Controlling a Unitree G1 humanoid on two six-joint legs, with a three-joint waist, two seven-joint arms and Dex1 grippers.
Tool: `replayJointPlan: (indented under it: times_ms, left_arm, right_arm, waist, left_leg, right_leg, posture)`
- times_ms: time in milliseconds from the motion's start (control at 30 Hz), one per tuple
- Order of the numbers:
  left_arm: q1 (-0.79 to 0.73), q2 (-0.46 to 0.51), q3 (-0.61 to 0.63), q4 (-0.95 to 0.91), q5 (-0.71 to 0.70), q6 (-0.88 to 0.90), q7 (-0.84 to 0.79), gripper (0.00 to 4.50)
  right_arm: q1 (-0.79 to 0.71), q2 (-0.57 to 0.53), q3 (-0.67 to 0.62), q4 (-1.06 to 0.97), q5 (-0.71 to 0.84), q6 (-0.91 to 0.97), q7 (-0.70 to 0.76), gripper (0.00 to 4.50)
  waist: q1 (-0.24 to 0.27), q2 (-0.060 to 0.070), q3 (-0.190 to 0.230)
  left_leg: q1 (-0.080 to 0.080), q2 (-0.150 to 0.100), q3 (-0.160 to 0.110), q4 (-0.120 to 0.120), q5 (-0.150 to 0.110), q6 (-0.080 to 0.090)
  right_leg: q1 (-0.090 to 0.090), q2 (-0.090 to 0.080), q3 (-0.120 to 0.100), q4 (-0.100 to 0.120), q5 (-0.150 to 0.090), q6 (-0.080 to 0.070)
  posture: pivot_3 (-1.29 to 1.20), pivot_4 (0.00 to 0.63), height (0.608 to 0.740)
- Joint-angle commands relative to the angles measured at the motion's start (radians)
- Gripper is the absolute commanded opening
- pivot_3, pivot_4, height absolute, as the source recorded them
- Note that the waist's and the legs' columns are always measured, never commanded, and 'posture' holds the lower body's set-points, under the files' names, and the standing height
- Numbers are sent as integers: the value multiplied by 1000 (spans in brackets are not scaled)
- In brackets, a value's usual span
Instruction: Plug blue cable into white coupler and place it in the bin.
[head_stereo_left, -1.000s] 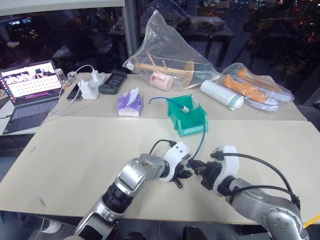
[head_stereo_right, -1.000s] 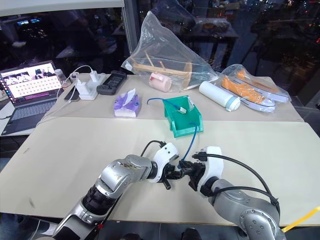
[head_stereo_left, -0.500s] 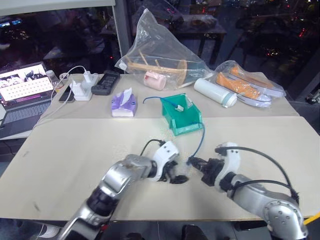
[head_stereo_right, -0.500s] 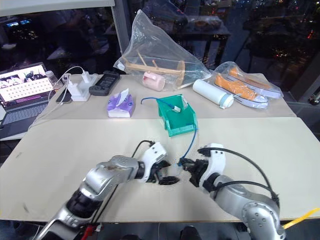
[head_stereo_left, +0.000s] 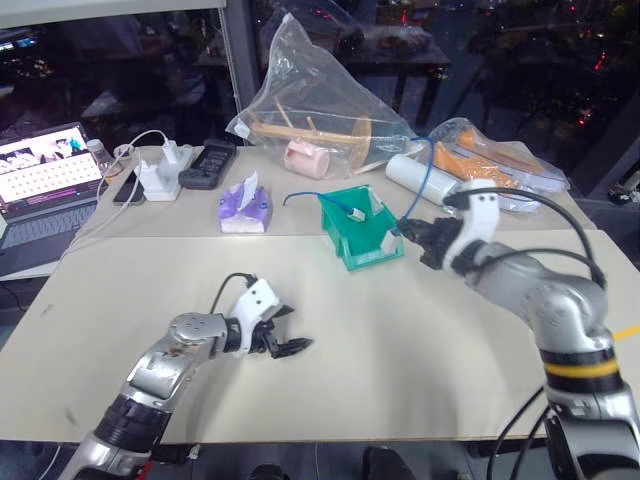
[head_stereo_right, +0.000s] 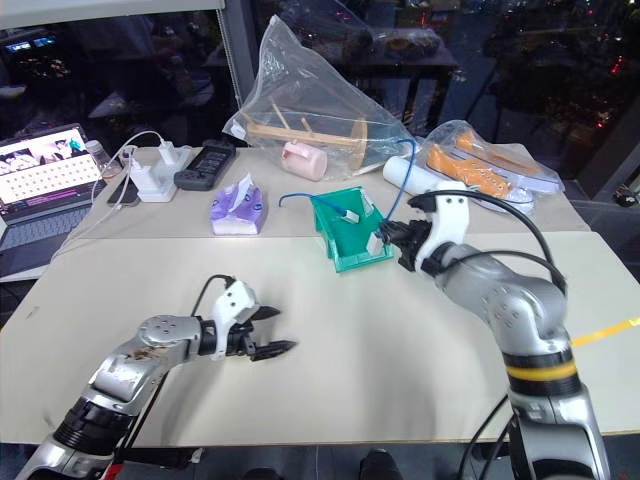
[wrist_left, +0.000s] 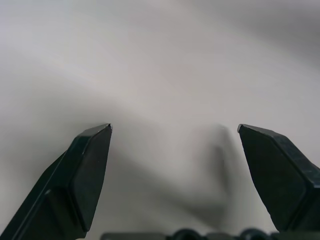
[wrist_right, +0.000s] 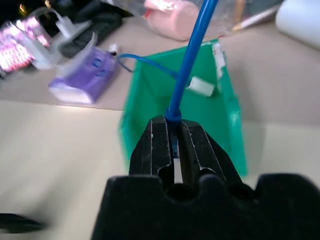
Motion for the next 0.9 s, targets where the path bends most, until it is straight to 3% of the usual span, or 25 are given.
replayJointPlan:
  times_ms: [33, 200, 233, 300, 333, 367, 533, 600, 700, 800, 900]
  left_arm:
    - [20, -27, 108, -28, -52, -69, 18, 4358]
    - [35, -98, 236, -101, -152, -70, 76, 4358]
    - [38, -105, 242, -112, -159, -65, 82, 4419]
    - [47, -106, 242, -129, -161, -66, 81, 4419]
    - [49, -104, 241, -131, -161, -67, 81, 4419]
    - [46, -102, 242, -131, -166, -66, 79, 4419]
    - [14, -95, 248, -130, -199, -40, 73, 4419]
    - [-16, -95, 250, -133, -225, -9, 74, 4419]
    - [-49, -91, 245, -141, -253, 37, 75, 4419]
    - [-51, -94, 241, -144, -213, 7, 111, 4419]
    - [-55, -75, 221, -104, -141, -24, 138, 4419]
  right_arm:
    - [-136, 37, 88, 249, -231, -162, 198, 0]
    - [-321, 150, 118, 648, -441, -379, 342, 0]
    - [-344, 167, 108, 693, -458, -399, 366, 934]
    - [-386, 191, 79, 737, -473, -420, 408, 1483]
    - [-401, 199, 65, 750, -481, -426, 426, 2151]
    - [-408, 189, 49, 723, -478, -406, 438, 2263]
    - [-364, 118, -18, 475, -437, -232, 476, 3912]
    - [-261, 30, -66, 233, -362, -98, 512, 4439]
    - [-2, -136, -164, -142, -268, 2, 598, 4439]
    - [224, -160, -313, -341, -193, 27, 569, 4439]
    - [508, -122, -398, -485, -266, -45, 527, 4439]
  waist:
    - [1, 0, 0]
    - [-5, 0, 1]
    - [-4, 0, 1]
    - [-5, 0, 1]
    - [-5, 0, 1]
    - [-7, 0, 1]
    - [-4, 1, 1]
    - [-3, 1, 1]
    - [28, 1, 1]
    - [25, 1, 1]
    - [12, 0, 1]
  left_leg:
    - [0, 0, 0, 0, 0, 0]
    - [-4, 0, 0, -1, 2, -4]
    - [-6, 0, 1, -1, 3, -6]
    - [-11, 0, 0, 0, 4, -7]
    - [-14, 0, 0, 0, 5, -9]
    - [-15, 0, 0, 0, 5, -9]
    - [-17, -1, 0, 0, 5, -9]
    - [-17, -1, 0, 0, 5, -9]
    - [-19, -1, -3, 1, 4, -8]
    - [-18, -1, -1, 2, 2, -6]
    - [-16, -2, 2, 2, 1, -4]
  right_leg:
    - [0, 0, 0, 0, 0, 0]
    - [-3, -1, -1, 0, 1, 1]
    - [-5, -1, -1, 0, 1, 1]
    - [-11, -1, -1, 1, 1, 1]
    - [-14, -1, -1, 2, 1, 1]
    - [-15, -2, -1, 2, 1, 1]
    - [-16, -2, -1, 2, 2, 1]
    - [-16, -2, -1, 2, 2, 1]
    - [-14, -2, -6, 1, 2, 1]
    - [-14, -3, -6, 0, 2, 2]
    - [-14, -4, -3, 1, 2, 2]
  posture:
    - [0, 150, 740]
    - [0, 150, 740]
    - [0, 150, 740]
    - [0, 150, 740]
    - [0, 150, 740]
    - [0, 150, 740]
    - [0, 150, 740]
    - [0, 150, 740]
    - [0, 150, 740]
    - [0, 150, 740]
    - [0, 150, 740]
